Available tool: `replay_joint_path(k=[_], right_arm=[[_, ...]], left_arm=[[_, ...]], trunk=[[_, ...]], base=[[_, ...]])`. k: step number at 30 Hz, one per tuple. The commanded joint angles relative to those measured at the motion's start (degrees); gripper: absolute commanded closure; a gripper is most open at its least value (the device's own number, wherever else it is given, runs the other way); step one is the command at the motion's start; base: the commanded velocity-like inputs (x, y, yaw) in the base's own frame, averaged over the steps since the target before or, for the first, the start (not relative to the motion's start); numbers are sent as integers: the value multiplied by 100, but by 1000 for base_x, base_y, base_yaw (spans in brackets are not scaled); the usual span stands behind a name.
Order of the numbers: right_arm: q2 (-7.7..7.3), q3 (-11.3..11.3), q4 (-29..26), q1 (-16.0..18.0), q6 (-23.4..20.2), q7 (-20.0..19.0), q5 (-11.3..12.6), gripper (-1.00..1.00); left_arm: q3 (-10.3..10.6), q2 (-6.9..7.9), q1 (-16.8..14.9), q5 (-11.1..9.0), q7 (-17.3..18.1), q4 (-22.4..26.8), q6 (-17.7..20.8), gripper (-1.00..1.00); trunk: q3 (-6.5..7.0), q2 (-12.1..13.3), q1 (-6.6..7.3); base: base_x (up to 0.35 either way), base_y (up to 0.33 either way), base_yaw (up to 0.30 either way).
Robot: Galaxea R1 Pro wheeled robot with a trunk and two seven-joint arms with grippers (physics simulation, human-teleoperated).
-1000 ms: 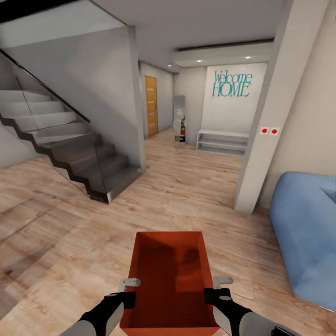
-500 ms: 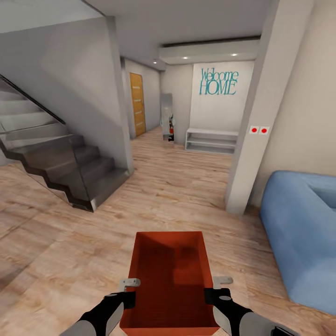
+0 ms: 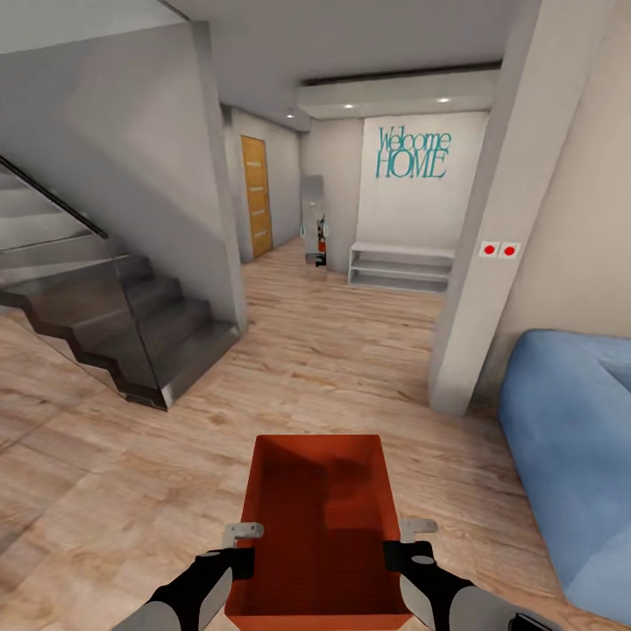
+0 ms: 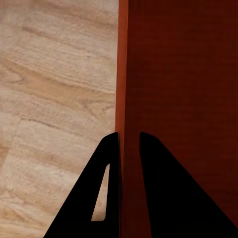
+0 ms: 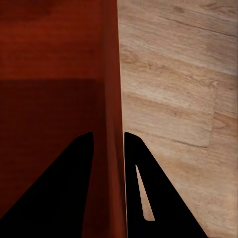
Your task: Move the two storage containers from the living room to the garage. In the garage, place one container on the floor and stack the other container on top of it (either order is fine).
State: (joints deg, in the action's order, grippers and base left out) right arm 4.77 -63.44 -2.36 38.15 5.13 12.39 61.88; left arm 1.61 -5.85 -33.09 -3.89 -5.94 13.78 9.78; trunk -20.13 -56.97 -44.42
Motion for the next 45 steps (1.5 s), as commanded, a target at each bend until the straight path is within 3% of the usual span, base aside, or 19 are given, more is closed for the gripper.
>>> replay_joint_path(k=[1, 45], right_arm=[[-41, -134, 28, 0, 0, 18, 87, 100], [-47, -146, 34, -1, 40, 49, 70, 100]], left_arm=[[85, 5, -4, -101, -56, 28, 33, 100], [84, 5, -4, -102, -56, 28, 33, 100]], trunk=[[-7, -4, -4], [-7, -4, -4]], base=[[323, 0, 0], [323, 0, 0]])
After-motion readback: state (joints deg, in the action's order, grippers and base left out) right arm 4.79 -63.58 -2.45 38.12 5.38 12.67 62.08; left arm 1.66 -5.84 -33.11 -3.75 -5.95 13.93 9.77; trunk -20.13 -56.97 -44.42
